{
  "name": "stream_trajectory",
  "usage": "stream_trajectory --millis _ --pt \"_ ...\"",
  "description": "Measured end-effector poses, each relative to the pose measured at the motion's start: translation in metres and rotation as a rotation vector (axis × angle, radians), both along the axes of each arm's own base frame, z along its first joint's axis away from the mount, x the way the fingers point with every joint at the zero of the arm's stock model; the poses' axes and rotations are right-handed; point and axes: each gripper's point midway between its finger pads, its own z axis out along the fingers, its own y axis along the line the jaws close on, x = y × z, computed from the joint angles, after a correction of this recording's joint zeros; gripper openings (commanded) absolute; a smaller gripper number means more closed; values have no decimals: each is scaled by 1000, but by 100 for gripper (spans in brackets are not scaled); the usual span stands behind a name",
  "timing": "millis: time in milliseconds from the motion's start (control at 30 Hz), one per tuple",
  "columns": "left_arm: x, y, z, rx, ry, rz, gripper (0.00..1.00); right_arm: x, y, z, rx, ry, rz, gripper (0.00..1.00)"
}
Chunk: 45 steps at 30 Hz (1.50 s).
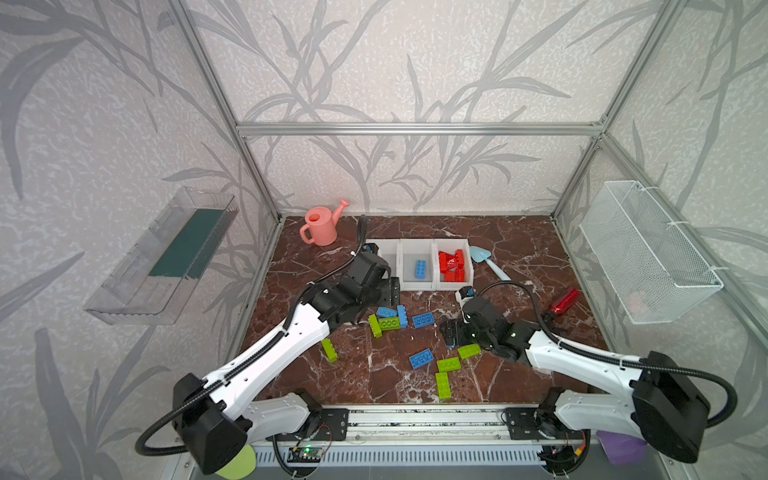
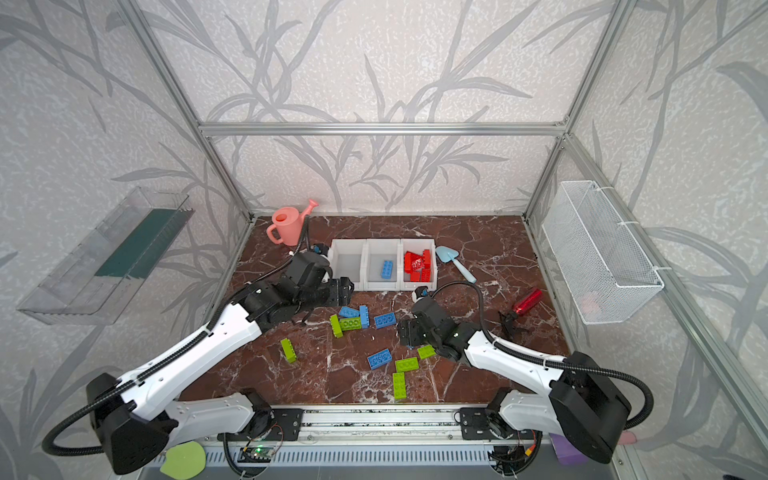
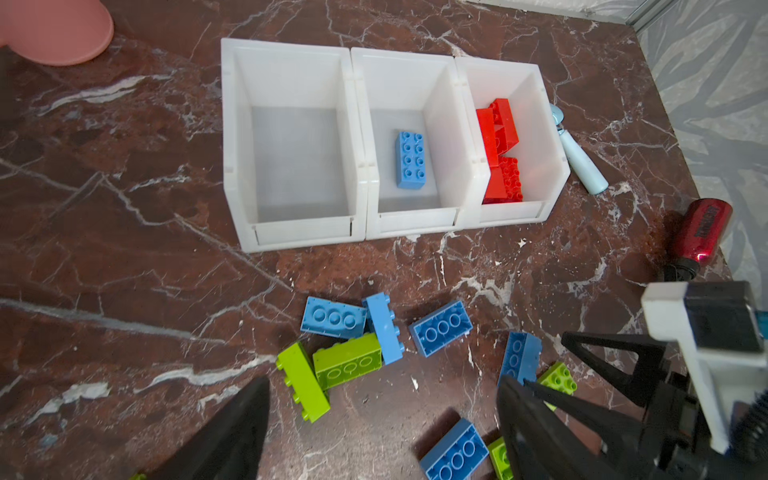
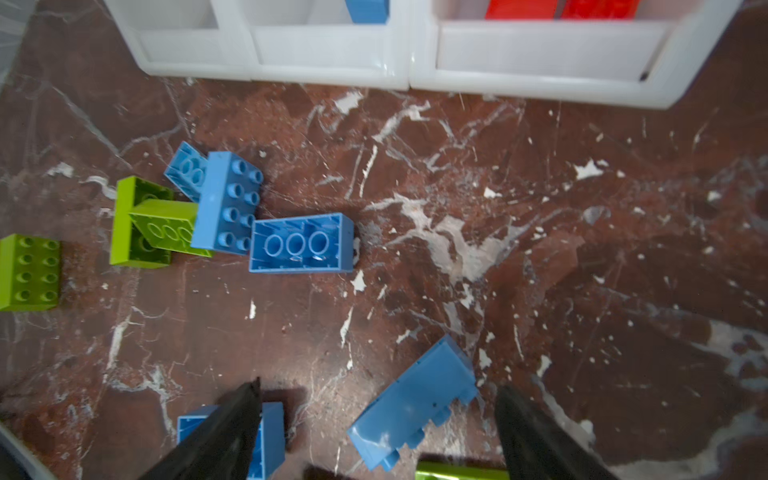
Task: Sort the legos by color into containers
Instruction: 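Withdraw the left gripper while the right gripper grasps a blue brick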
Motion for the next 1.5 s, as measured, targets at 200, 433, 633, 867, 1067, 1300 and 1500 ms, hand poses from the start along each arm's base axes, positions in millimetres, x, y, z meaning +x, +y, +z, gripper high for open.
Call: stream_trajectory --millis 200,433,633,867,1067,1300,1500 --pt "-25 23 -18 -9 -8 22 85 -2 -5 -18 -9 73 -77 89" --pt "-36 34 -36 8 5 39 85 -2 -1 -46 -51 162 -110 82" --pt "-39 37 -43 6 17 45 85 9 17 -47 -24 174 -99 65" --pt "-43 38 -53 13 39 47 85 11 24 -48 -12 180 -86 49" --pt "-46 41 -67 19 63 59 85 8 23 -50 -22 192 -77 28" --pt "-45 40 -68 17 64 61 85 6 23 -49 -34 200 -70 15" --pt "-49 42 -73 3 70 72 85 16 30 -34 -36 167 -47 15"
